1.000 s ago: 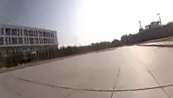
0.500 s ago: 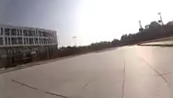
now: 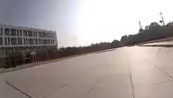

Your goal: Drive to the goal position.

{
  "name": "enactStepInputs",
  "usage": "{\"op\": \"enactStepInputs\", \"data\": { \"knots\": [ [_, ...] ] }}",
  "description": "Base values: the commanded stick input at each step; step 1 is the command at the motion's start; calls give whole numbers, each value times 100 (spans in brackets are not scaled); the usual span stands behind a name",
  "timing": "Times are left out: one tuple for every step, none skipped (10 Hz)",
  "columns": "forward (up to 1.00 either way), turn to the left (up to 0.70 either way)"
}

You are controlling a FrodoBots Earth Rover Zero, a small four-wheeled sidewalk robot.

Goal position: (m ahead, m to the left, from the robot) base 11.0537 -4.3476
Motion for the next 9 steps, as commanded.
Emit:
{"op": "enactStepInputs", "data": {
  "knots": [
    [69,0],
    [68,0],
    [68,0],
    [68,0],
    [68,0],
    [68,0],
    [68,0],
    [68,0],
    [68,0]
  ]
}}
